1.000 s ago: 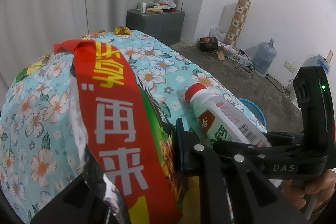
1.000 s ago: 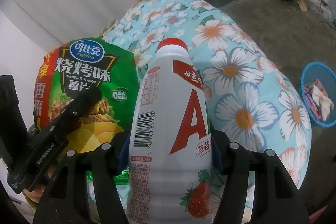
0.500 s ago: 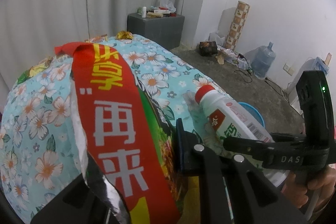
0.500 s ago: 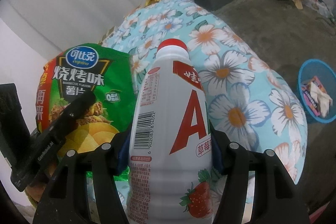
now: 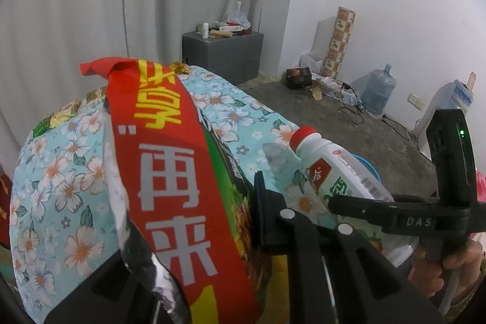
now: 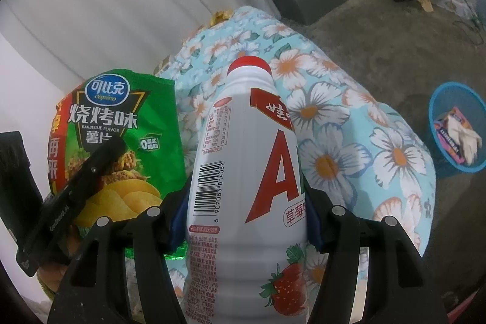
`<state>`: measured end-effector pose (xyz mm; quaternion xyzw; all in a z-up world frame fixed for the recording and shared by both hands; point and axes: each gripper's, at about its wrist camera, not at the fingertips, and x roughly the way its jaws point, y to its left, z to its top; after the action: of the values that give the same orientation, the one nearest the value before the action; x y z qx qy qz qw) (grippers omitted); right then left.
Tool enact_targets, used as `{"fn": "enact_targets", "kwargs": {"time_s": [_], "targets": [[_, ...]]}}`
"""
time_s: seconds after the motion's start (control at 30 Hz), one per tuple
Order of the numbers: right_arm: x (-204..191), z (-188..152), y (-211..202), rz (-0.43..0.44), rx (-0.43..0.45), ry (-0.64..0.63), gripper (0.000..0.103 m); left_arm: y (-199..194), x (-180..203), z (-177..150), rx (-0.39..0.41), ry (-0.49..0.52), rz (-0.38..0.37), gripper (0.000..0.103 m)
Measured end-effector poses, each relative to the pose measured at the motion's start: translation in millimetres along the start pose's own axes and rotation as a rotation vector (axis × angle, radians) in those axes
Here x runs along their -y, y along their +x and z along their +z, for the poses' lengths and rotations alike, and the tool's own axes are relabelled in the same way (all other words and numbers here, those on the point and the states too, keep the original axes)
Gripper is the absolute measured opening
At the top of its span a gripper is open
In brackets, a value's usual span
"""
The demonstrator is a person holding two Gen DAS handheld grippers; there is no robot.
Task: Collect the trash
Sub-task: 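Lift the noodle packet, chip bag and bottle off the bed cover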
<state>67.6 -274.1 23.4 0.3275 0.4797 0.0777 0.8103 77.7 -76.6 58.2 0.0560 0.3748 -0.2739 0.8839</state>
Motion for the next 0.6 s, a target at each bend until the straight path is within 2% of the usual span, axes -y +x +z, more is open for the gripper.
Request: {"fn": "enact_targets", "kwargs": {"time_s": [0.6], "targets": [[19,-4,-24,0.035,0.054,0.033,0.058,-3,26,5,0.002,0.062,-0.018,0.01]]}}
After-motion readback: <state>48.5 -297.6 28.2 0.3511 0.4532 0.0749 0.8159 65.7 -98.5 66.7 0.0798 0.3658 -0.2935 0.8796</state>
